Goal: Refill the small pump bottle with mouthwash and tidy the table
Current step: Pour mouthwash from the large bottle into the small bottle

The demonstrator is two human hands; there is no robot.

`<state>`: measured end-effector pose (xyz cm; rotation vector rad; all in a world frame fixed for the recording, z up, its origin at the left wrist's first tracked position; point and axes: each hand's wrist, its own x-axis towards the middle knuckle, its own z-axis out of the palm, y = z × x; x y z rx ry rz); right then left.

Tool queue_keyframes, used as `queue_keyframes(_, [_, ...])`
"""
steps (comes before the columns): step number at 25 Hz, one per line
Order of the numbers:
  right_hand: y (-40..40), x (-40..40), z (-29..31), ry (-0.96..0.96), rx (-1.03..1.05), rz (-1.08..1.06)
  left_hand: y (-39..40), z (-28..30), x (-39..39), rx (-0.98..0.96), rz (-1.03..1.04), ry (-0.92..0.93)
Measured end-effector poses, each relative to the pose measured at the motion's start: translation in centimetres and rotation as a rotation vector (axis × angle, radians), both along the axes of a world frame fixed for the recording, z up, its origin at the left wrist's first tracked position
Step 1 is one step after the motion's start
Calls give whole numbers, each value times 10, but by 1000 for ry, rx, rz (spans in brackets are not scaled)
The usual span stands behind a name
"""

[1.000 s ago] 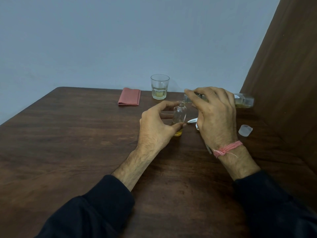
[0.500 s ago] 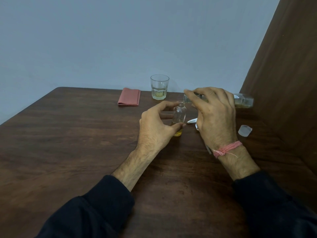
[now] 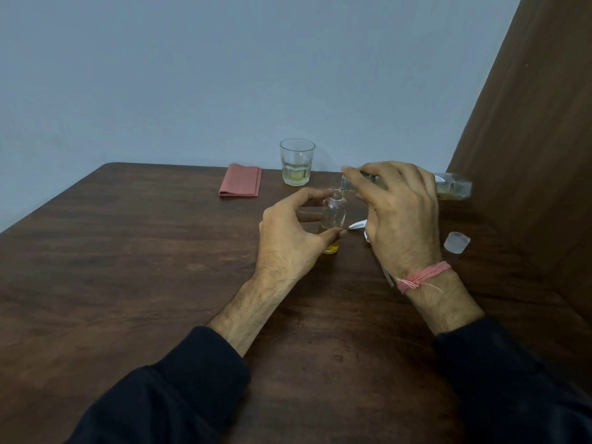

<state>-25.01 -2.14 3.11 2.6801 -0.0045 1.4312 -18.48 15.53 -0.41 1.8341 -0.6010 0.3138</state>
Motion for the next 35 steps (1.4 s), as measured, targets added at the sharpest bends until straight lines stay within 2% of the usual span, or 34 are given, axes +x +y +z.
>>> queue_keyframes(35, [2, 0, 0, -6, -4, 0, 0, -1, 1, -2, -5, -5])
